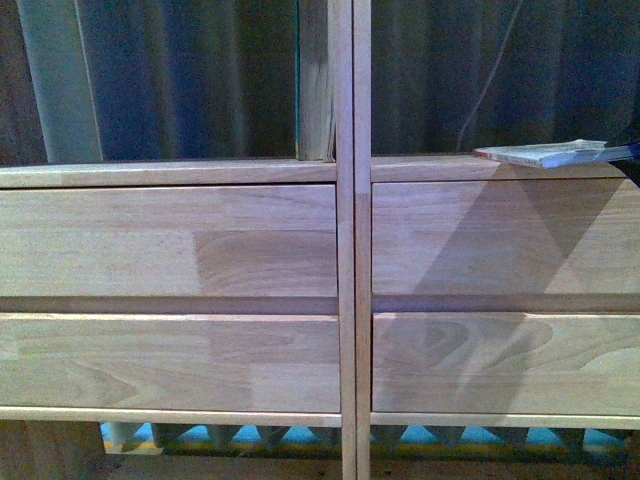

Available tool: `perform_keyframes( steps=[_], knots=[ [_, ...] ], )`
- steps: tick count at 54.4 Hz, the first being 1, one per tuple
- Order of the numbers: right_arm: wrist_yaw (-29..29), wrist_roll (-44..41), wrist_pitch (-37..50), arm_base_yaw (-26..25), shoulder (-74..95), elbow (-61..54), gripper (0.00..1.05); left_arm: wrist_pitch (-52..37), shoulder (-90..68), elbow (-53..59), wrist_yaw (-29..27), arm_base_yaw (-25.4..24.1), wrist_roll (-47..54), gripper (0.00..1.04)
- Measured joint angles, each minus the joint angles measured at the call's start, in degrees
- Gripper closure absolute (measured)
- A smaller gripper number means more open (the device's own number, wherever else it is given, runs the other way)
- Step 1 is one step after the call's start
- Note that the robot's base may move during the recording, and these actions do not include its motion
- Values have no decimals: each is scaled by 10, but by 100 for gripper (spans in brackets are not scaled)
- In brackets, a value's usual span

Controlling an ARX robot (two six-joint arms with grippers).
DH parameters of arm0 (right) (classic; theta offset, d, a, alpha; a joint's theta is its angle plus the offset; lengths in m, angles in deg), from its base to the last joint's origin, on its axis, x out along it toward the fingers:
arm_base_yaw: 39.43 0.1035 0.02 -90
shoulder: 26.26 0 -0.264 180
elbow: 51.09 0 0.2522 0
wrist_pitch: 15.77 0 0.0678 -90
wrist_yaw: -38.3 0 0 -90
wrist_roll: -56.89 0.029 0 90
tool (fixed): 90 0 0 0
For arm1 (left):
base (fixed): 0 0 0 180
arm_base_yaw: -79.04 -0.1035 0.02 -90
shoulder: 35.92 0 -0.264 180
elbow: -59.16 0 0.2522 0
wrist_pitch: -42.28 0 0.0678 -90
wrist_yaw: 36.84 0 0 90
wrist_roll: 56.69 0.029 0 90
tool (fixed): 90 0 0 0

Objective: Organize books on shelf

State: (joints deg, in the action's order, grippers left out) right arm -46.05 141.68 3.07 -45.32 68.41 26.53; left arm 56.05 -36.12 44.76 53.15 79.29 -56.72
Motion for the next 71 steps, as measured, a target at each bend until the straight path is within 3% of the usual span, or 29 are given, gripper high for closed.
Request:
perform_keyframes(
  steps=[11, 14, 16, 23, 29, 34, 42, 57, 65, 71],
  knots=[
    [23, 11, 25, -2, -25, -28, 97, 0, -1, 0, 11, -3, -5, 7],
    [38, 16, 38, -5, -38, -37, 97, -28, -33, -5, 144, -59, -41, 7],
    [44, 18, 42, -6, -44, -39, 97, -48, -61, -12, 198, -91, -61, 7],
    [68, 28, 57, -13, -70, -46, 97, -151, -180, -66, 324, -202, -108, 7],
    [82, 31, 67, -19, -93, -52, 97, -242, -286, -127, 333, -252, -132, 7],
    [101, 31, 77, -23, -115, -61, 97, -297, -384, -190, 314, -256, -143, 7],
    [137, 24, 98, -23, -145, -72, 97, -302, -532, -317, 276, -223, -154, 7],
    [209, 4, 170, -19, -198, -97, 97, -220, -749, -576, 249, -94, -209, 7],
    [275, -39, 230, -6, -205, -103, 97, -192, -834, -695, 318, 16, -291, 7],
    [287, -66, 236, 5, -178, -85, 97, -250, -870, -741, 352, 89, -373, 7]
  ],
)
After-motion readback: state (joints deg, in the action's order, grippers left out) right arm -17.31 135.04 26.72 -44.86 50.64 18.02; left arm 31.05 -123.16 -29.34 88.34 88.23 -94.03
